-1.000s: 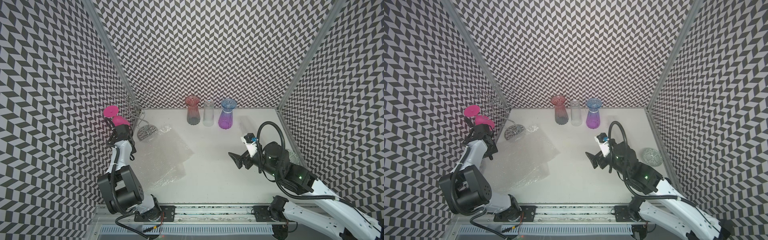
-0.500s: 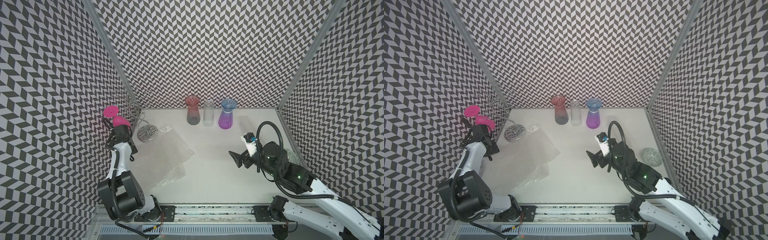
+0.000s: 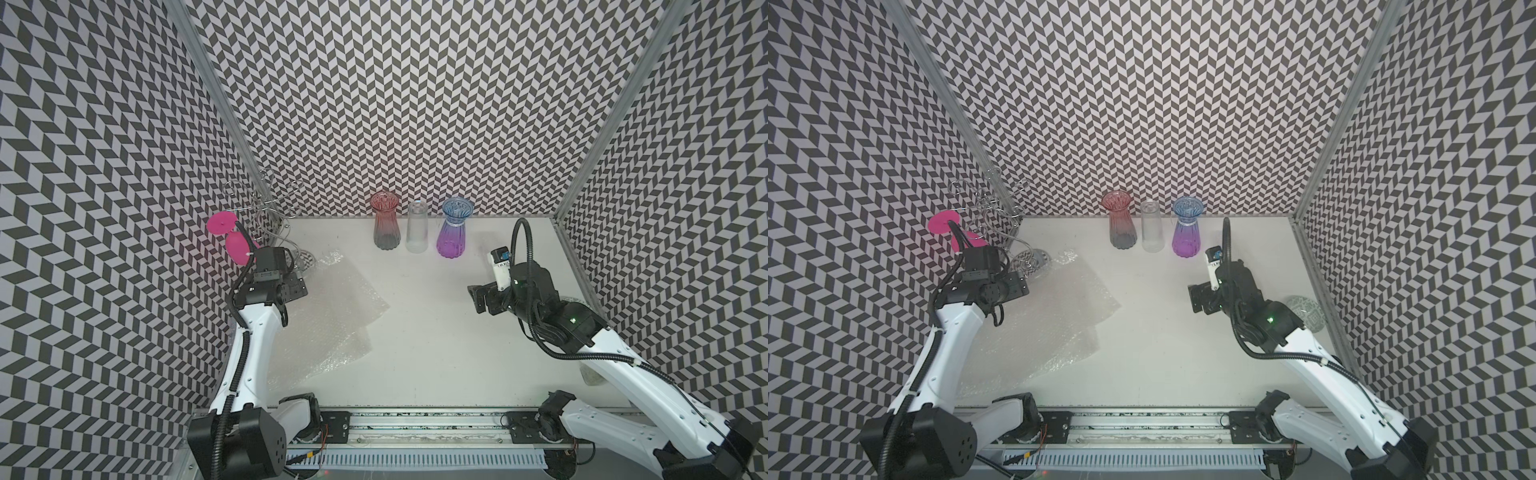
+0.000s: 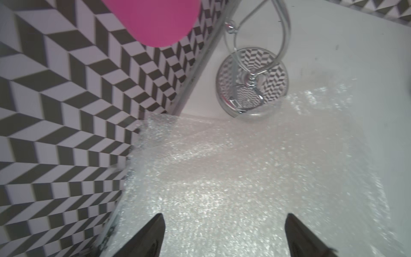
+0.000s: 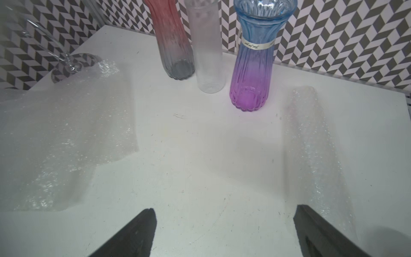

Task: Unwrap the vase from the bubble wrap
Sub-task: Place the bubble wrap at the center of the board, then move the bubble wrap to the center of the board.

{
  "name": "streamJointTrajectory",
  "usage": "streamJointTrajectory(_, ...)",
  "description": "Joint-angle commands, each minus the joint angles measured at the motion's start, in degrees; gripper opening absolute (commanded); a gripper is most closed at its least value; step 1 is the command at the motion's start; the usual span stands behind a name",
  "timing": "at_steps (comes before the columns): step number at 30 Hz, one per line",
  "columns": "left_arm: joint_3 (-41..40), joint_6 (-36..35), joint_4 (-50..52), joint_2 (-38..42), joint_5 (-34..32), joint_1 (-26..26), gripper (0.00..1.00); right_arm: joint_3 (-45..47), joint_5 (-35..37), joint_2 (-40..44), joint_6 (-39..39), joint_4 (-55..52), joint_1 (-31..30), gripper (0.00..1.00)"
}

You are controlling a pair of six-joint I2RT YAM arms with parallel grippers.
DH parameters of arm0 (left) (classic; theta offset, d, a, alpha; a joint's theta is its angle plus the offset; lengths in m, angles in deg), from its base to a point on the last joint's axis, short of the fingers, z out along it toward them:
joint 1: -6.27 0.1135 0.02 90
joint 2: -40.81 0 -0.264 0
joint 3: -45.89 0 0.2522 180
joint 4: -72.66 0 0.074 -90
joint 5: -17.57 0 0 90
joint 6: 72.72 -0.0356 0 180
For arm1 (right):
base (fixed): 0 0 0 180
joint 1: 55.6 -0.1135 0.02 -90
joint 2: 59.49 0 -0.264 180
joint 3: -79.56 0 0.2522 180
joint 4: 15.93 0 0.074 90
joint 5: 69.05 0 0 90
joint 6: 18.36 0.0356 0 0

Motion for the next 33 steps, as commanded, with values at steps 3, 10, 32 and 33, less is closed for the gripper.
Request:
streamJointTrajectory(3,-4.6,11.0,-5.0,6.8,10.9,-17.0,0.85,-2.3,0.3,-1.6,0.2,-0.4,7.3,0.99)
streamJointTrajectory(10,-10.2,14.7,-21.2,4.0,15.6,-44.5,0.86,-1.0,-0.3,-6.0,1.0,1.5,16.5,0.99)
streamJointTrajectory(32,-9.7,13.7,-28.4,-5.0,21.7,-55.3,0.87,-5.3,-18.6,-38.1,-3.6,8.6,33.8,0.92)
streamJointTrajectory(33,-10.3,14.0,-29.0,-4.6,22.2,-55.2,0.87,-5.1,-19.7,-38.4,-3.4,8.8,33.8,0.91)
